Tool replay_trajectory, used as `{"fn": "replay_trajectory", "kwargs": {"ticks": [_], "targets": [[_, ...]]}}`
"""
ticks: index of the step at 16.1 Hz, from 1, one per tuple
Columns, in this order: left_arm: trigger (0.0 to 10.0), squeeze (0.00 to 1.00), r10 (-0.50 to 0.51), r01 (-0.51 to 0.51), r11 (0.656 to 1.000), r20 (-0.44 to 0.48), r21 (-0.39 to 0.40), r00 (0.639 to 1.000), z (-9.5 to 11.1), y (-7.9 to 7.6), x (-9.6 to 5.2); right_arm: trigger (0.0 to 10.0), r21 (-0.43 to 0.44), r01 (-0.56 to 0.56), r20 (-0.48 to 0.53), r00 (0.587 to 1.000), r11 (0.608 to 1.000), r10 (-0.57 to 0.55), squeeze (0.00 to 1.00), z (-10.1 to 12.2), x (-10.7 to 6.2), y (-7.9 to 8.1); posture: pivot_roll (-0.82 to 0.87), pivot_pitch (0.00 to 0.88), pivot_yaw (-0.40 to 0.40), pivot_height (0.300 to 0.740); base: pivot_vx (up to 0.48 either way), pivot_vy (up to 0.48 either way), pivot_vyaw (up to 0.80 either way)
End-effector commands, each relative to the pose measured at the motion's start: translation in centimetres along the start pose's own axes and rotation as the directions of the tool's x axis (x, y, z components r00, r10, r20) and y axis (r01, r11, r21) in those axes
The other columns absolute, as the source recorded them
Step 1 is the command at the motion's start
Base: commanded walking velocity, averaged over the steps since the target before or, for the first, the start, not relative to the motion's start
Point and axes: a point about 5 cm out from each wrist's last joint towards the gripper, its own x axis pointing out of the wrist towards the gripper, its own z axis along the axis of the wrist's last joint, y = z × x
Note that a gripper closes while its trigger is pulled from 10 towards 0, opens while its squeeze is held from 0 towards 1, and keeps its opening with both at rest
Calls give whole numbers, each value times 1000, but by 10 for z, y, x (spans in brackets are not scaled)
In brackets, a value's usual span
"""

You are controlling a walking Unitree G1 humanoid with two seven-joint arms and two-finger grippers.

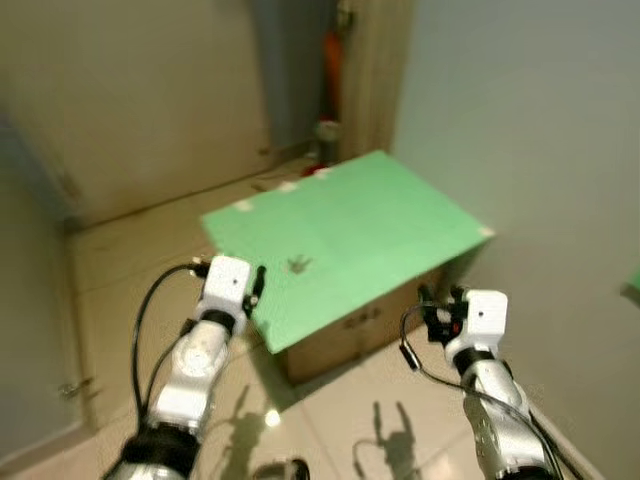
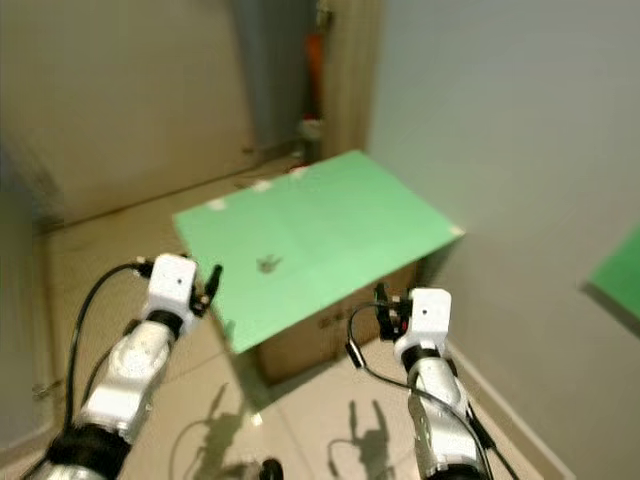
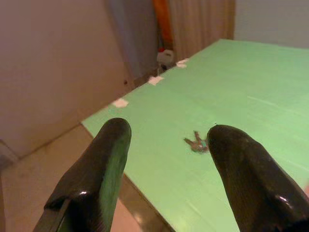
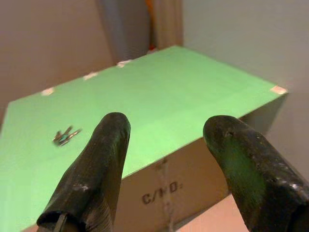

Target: Hang keys on a hook

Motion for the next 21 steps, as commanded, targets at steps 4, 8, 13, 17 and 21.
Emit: {"fn": "replay_trajectory", "kwargs": {"ticks": [4, 8, 13, 17, 21], "targets": [[10000, 0, 11, -11, 1000, 5, 28, 1000, 10, 5, 7, 10000, -2, -5, 19, 1000, 1000, 5, 0, 3, 3, 3, -74, 0, 41, 740, 465, 0, 0], [10000, 0, -26, 24, 996, 19, 83, 999, 15, 1, 9, 10000, -1, -10, 11, 1000, 1000, 10, 0, 0, 1, 6, -77, 0, 43, 740, 466, 0, 0], [10000, 0, 4, 1, 997, -59, 76, 998, 0, 1, 7, 10000, -8, -2, -8, 1000, 1000, 1, 0, -6, -6, 4, -92, 0, 48, 740, 286, 0, 0], [10000, 0, 12, 4, 995, -155, 103, 988, -15, 6, 17, 10000, -31, -1, -34, 999, 1000, 0, 0, -9, -27, -5, -143, 102, 0, 740, 0, 0, 0], [10000, 0, 64, -17, 985, -273, 173, 960, -36, -5, 15, 10000, -96, -4, -114, 993, 995, -7, 0, -13, -72, -28, -232, 212, -64, 740, 0, 0, 0]]}}
